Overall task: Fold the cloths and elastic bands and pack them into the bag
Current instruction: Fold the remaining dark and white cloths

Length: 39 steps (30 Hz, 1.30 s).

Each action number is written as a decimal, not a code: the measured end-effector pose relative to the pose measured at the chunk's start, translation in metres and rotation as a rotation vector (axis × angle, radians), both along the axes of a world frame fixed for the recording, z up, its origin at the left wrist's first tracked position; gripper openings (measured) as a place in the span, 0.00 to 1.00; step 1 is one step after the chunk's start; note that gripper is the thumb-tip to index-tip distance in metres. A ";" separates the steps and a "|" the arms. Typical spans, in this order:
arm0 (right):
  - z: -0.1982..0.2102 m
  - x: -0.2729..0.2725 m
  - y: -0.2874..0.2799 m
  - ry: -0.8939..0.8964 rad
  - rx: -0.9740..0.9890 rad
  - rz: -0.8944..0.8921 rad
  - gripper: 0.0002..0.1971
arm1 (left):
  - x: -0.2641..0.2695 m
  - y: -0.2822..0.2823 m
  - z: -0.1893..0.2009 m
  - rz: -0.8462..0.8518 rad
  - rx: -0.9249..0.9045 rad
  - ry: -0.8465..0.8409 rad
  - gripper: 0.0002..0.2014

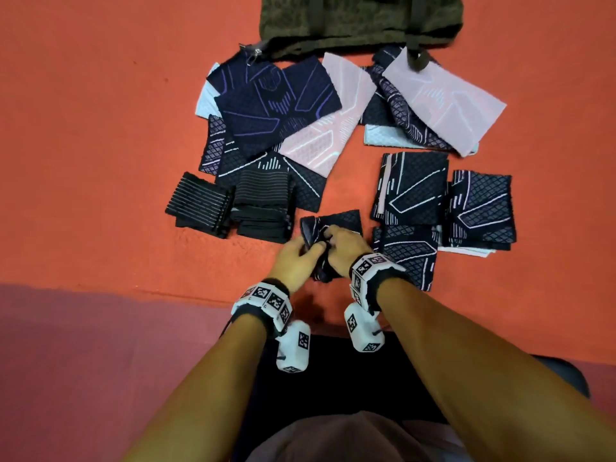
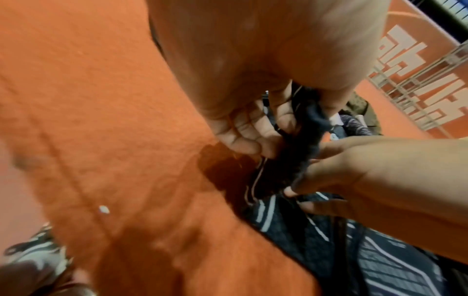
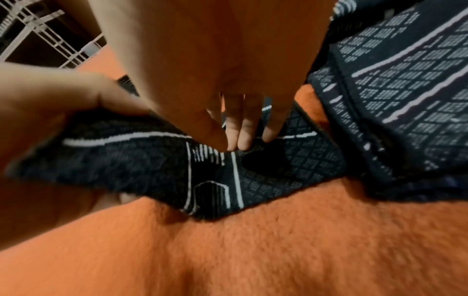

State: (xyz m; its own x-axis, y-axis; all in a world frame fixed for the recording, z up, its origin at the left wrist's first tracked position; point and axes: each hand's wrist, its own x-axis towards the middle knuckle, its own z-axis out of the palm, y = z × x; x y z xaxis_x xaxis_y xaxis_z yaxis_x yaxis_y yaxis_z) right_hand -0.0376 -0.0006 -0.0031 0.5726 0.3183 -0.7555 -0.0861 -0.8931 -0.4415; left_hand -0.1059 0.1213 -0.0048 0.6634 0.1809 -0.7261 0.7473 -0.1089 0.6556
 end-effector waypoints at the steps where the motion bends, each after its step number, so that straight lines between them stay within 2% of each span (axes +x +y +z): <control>1: -0.001 0.002 -0.004 -0.018 -0.002 -0.047 0.17 | 0.005 -0.006 -0.002 -0.031 -0.005 0.012 0.19; 4: -0.005 0.004 -0.016 -0.083 -0.021 -0.154 0.14 | 0.016 -0.017 -0.004 -0.069 -0.009 0.016 0.13; 9: -0.007 0.006 -0.026 -0.105 -0.013 -0.280 0.22 | 0.019 -0.020 -0.010 -0.106 -0.025 0.035 0.12; 11: -0.004 0.009 -0.029 -0.093 -0.021 -0.340 0.25 | 0.018 -0.018 -0.012 -0.099 -0.034 0.048 0.08; 13: -0.002 0.010 -0.031 -0.076 -0.035 -0.352 0.23 | 0.019 -0.015 -0.013 -0.124 -0.028 0.042 0.09; 16: -0.001 0.008 -0.030 -0.082 -0.078 -0.286 0.11 | 0.018 -0.011 -0.014 -0.196 0.012 0.026 0.17; 21: 0.002 0.012 -0.027 -0.134 -0.102 -0.271 0.12 | 0.014 -0.004 -0.015 -0.185 0.139 -0.031 0.25; 25: 0.008 0.017 -0.025 -0.124 -0.223 -0.119 0.21 | 0.010 -0.005 -0.016 -0.232 0.282 -0.010 0.19; 27: 0.011 0.019 -0.025 -0.132 -0.265 -0.063 0.27 | 0.009 -0.003 -0.019 -0.219 0.333 0.053 0.20; 29: 0.014 0.020 -0.024 -0.161 -0.284 -0.024 0.26 | 0.010 -0.001 -0.022 -0.243 0.344 0.105 0.19; 33: 0.017 0.022 -0.023 -0.177 -0.297 0.030 0.25 | 0.013 0.001 -0.022 -0.254 0.330 0.078 0.10; 39: 0.014 0.020 -0.020 -0.169 -0.308 0.056 0.25 | 0.018 0.003 -0.024 -0.236 0.335 0.089 0.13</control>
State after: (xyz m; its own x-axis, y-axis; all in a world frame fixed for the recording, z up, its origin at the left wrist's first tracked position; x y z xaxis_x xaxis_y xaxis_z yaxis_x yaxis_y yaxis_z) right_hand -0.0177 -0.0207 0.0111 0.6856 0.1240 -0.7173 0.0174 -0.9879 -0.1542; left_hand -0.0883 0.1244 -0.0284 0.6521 0.2668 -0.7096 0.7283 -0.4803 0.4887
